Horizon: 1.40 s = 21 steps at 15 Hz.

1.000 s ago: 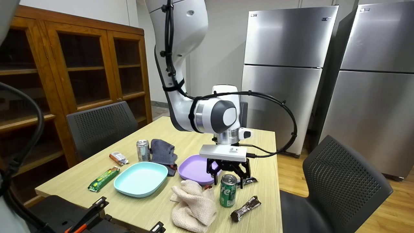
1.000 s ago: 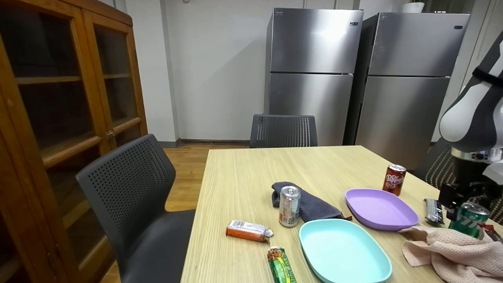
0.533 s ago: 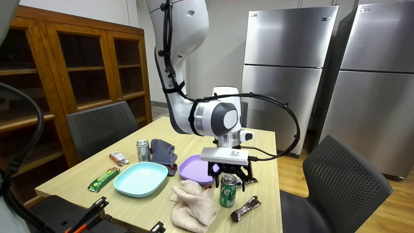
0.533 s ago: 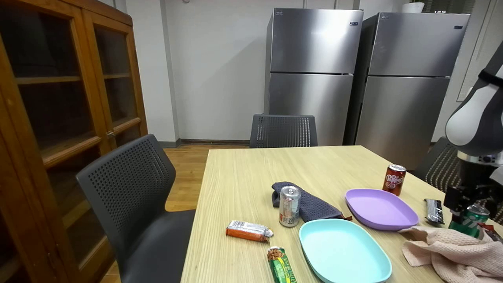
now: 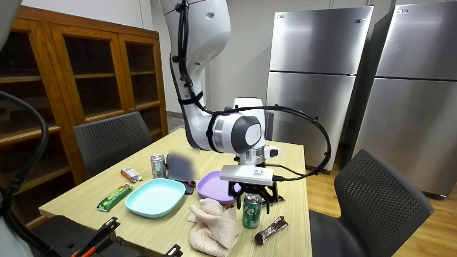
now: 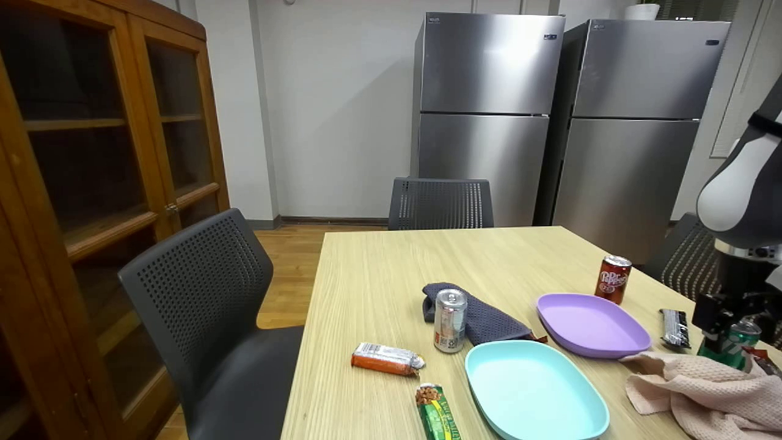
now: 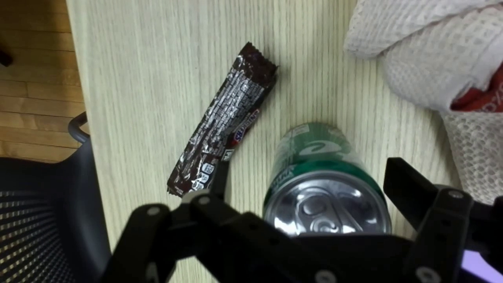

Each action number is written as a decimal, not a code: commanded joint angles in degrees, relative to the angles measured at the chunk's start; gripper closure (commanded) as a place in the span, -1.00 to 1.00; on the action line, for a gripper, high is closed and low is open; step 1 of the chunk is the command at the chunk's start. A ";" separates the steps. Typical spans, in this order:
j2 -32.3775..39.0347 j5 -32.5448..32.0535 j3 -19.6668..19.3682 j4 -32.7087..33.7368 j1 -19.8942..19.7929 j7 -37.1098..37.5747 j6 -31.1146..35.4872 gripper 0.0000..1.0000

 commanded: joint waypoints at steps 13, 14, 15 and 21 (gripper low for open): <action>-0.78 -0.74 1.15 -1.49 -1.19 -2.86 3.43 0.21; -0.84 -0.83 1.13 -1.60 -1.12 -3.09 3.67 0.21; -1.16 -0.74 1.41 -1.88 -1.31 -3.63 3.89 0.21; -7.22 0.04 5.03 -4.86 -3.81 -9.93 1.69 0.21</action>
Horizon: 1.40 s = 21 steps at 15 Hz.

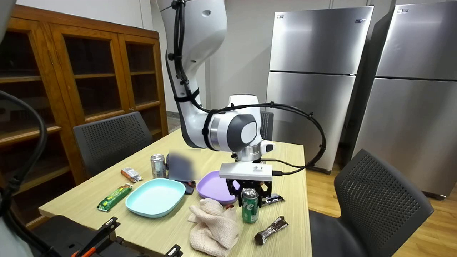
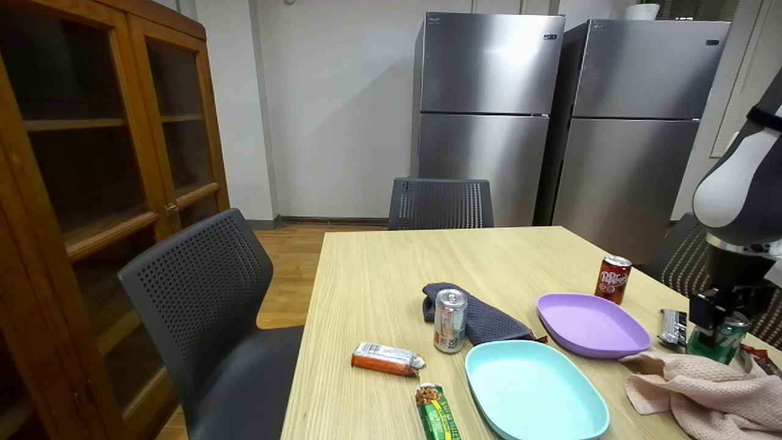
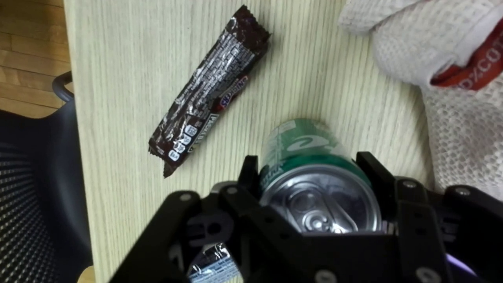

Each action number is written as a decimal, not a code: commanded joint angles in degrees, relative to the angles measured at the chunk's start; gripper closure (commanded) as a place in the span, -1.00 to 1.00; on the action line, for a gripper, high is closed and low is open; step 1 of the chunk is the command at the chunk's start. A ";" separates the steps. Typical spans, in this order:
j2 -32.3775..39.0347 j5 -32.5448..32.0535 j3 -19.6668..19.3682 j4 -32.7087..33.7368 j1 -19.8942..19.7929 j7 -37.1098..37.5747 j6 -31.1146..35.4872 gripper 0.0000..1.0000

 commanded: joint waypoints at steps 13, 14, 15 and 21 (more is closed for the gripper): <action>-16.87 -0.14 5.80 -10.10 0.85 -7.53 -4.36 0.21; -17.60 -0.20 6.04 -10.83 1.90 -6.88 -4.38 0.21; -18.11 -0.19 6.32 -11.42 2.80 -6.60 -4.36 0.21; -18.95 -0.93 8.39 -13.75 9.54 -3.40 -3.90 0.21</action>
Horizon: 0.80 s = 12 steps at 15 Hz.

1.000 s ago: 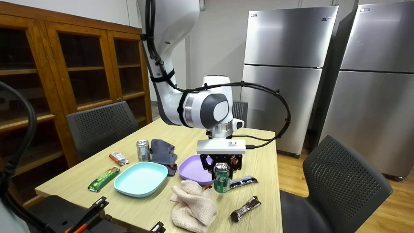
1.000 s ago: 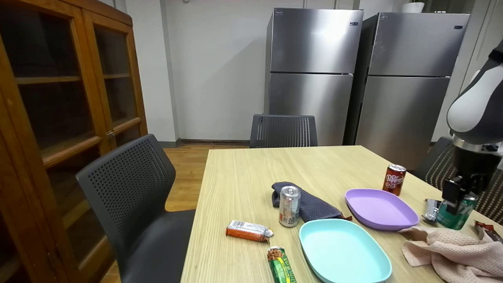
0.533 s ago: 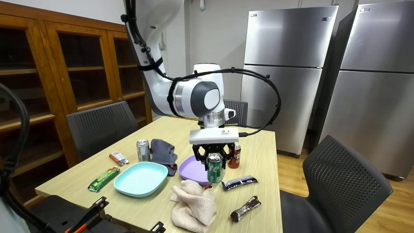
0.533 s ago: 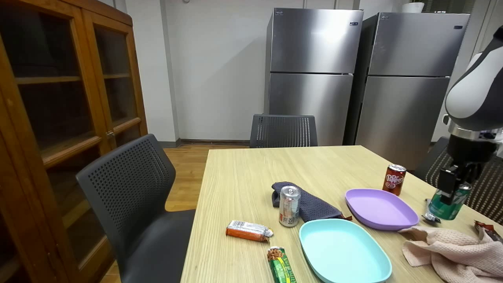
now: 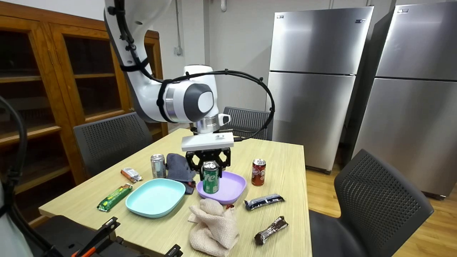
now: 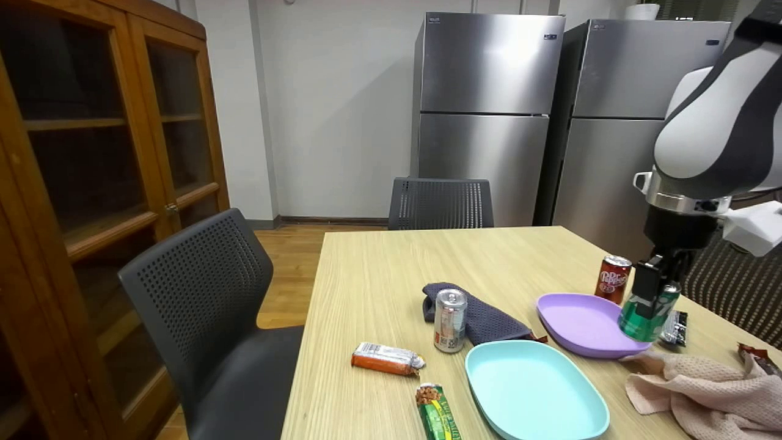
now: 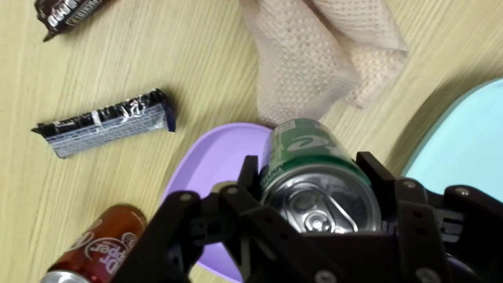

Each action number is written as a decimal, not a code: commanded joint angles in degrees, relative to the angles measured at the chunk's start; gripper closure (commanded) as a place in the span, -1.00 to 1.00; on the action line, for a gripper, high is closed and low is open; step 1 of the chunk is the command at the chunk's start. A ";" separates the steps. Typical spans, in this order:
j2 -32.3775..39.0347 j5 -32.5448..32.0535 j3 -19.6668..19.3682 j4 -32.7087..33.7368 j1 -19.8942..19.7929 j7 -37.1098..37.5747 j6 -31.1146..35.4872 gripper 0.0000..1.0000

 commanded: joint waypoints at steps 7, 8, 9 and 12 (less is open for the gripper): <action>-3.29 -3.48 4.46 -3.93 9.89 6.86 -1.39 0.21; -3.08 -3.86 4.90 -4.28 10.70 7.41 -1.00 0.21; -3.03 -4.41 5.23 -4.69 11.76 8.41 -0.52 0.21; -2.41 -4.76 6.81 -5.31 14.14 9.62 -0.16 0.21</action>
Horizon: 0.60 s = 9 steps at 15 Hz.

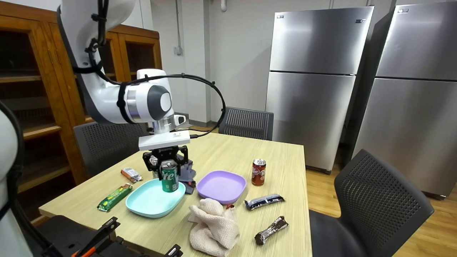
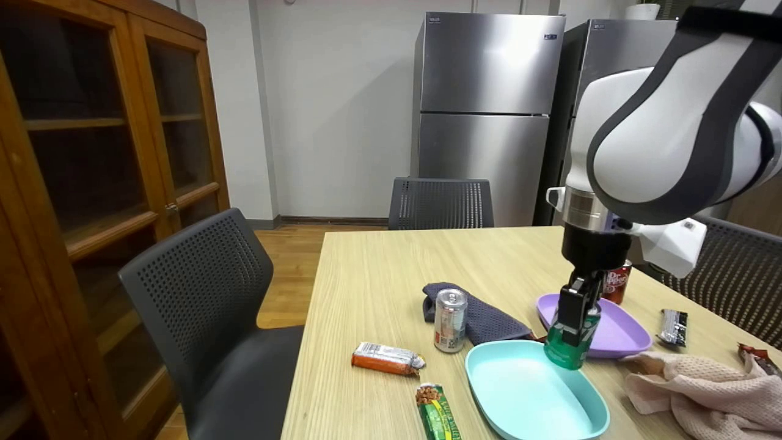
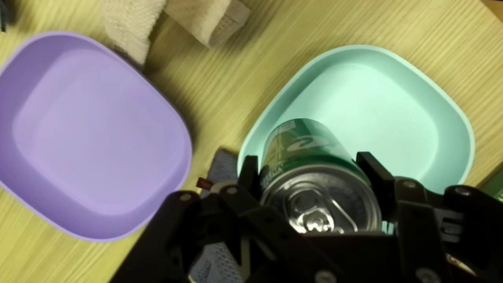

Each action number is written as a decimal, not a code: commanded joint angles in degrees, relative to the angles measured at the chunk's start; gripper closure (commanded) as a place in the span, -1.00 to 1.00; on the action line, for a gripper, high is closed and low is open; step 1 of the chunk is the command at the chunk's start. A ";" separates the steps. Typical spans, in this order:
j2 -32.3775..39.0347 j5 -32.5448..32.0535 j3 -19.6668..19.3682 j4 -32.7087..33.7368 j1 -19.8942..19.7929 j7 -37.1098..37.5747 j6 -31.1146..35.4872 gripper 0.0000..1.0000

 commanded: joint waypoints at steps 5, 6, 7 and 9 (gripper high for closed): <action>-0.76 -4.27 2.64 -2.01 5.30 5.29 -0.23 0.21; -0.36 -5.43 2.56 -1.88 6.16 6.00 -0.47 0.21; 0.03 -6.21 1.61 -1.84 7.73 6.49 -0.30 0.21; 1.54 -8.01 1.37 -1.30 9.19 7.56 0.41 0.21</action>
